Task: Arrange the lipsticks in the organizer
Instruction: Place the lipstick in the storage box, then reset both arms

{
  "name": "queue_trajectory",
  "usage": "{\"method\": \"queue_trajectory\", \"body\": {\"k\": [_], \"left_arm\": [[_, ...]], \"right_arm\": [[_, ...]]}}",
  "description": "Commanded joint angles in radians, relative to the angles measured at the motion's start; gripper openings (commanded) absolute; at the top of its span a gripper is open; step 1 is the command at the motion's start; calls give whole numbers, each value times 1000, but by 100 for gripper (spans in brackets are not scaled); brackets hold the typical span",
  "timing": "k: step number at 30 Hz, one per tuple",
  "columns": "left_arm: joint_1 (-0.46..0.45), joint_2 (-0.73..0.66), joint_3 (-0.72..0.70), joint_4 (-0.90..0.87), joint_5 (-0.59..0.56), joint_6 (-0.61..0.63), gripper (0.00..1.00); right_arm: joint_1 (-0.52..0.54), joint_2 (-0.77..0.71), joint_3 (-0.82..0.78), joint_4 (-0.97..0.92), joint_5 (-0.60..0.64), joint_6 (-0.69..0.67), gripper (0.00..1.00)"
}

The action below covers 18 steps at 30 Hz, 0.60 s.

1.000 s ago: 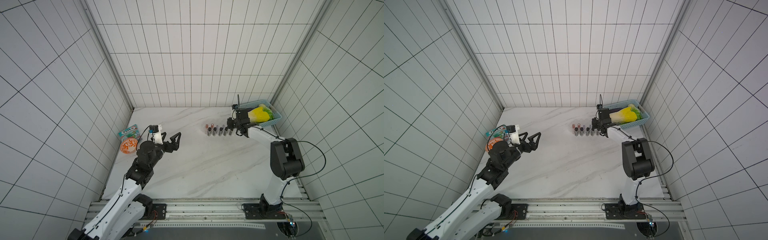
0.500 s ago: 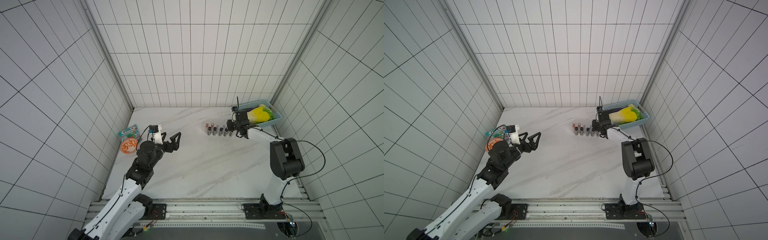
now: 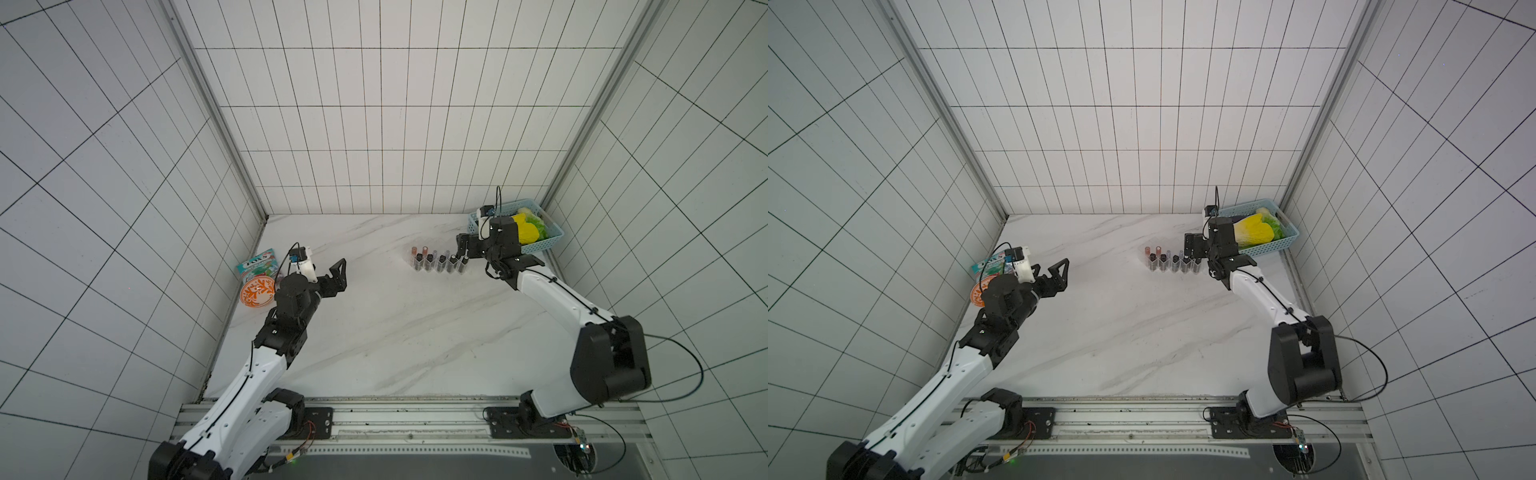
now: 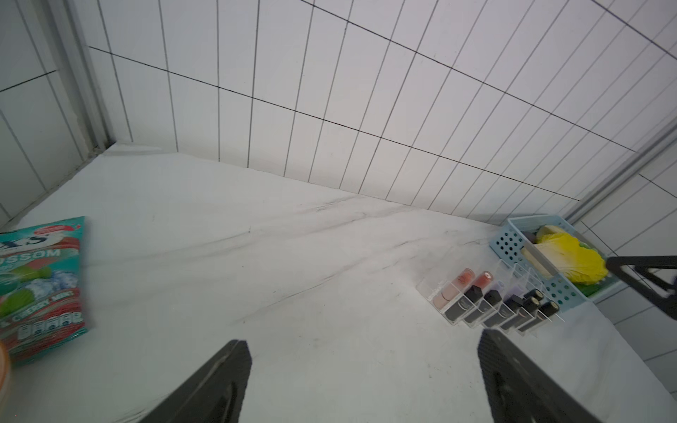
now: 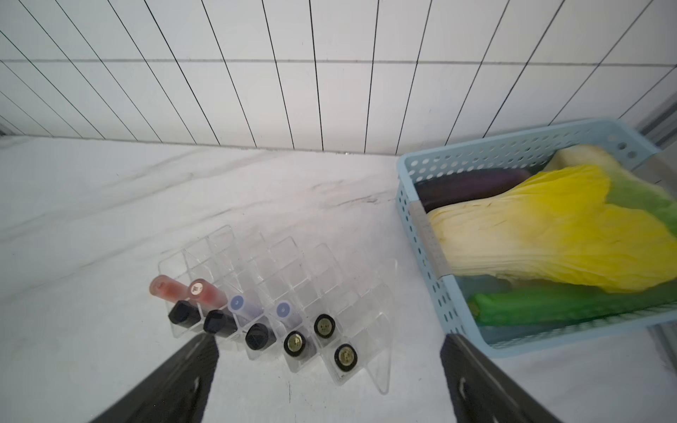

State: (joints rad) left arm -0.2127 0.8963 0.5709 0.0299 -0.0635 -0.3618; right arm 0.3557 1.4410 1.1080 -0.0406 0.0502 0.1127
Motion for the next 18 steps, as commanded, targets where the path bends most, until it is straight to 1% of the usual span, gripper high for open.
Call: {"method": "queue_trajectory", "body": {"k": [1, 2, 5, 8, 9, 11, 14, 15, 16, 17, 18], "left_arm": [[86, 46, 8, 15, -59, 1, 98], [99, 65, 5, 17, -91, 17, 98], [127, 128, -46, 135, -189, 54, 98], [136, 225, -96, 277, -274, 110, 98], [141, 264, -110, 316, -299, 106, 98], [149, 335, -147, 426, -304, 111, 98], [150, 450, -199, 648, -257, 176, 97], [150, 470, -195, 678, -223, 216, 97], [150, 476, -183, 669, -217, 247, 97], [150, 471, -161, 624, -230, 255, 97], [154, 473, -163, 622, -231, 259, 97]], "right_arm": [[8, -107, -91, -95, 82, 25, 99], [8, -140, -123, -103, 131, 27, 99], [2, -208, -250, -84, 287, 28, 99], [-29, -213, -365, 0, 373, -32, 99], [-44, -203, -397, 45, 386, -46, 99], [-83, -178, -465, 165, 341, -111, 99], [-136, -128, -565, 376, 305, -170, 99], [-152, -111, -590, 418, 298, -171, 99], [-172, -93, -609, 456, 289, -158, 99], [-193, -78, -620, 485, 268, -147, 99], [-204, -85, -600, 435, 246, -133, 99]]}}
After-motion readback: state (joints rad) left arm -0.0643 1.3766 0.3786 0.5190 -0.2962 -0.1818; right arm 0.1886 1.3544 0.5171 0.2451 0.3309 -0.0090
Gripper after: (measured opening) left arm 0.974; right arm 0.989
